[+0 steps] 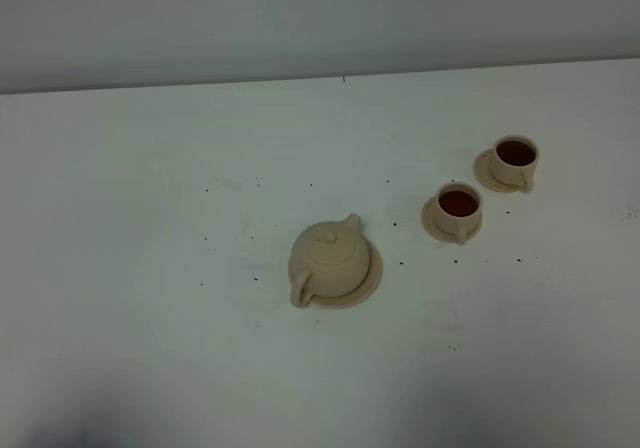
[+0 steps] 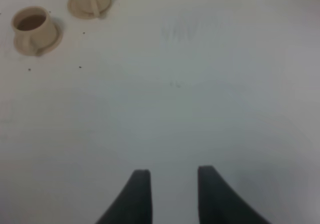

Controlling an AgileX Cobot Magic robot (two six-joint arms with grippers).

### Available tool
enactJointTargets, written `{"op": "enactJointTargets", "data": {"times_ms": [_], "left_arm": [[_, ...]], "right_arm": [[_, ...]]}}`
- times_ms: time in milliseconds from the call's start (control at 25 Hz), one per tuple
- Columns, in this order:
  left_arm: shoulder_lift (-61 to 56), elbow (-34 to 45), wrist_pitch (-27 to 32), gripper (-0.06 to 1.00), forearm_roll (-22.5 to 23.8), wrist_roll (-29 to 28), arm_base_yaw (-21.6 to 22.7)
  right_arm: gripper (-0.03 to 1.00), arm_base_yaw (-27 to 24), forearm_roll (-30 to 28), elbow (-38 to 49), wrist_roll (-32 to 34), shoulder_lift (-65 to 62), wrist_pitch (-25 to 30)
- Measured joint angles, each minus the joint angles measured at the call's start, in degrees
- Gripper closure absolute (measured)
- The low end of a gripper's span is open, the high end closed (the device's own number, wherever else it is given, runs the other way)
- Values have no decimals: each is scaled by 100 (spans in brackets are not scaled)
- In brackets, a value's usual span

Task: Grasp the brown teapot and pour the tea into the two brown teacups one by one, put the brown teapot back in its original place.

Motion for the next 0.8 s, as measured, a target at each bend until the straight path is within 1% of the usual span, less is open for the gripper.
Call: {"op": "enactJointTargets", "data": {"times_ms": [800], "left_arm": [[0, 0, 0, 54, 0, 0, 0]], "right_arm": [[73, 0, 0, 0, 0, 0, 0]]}}
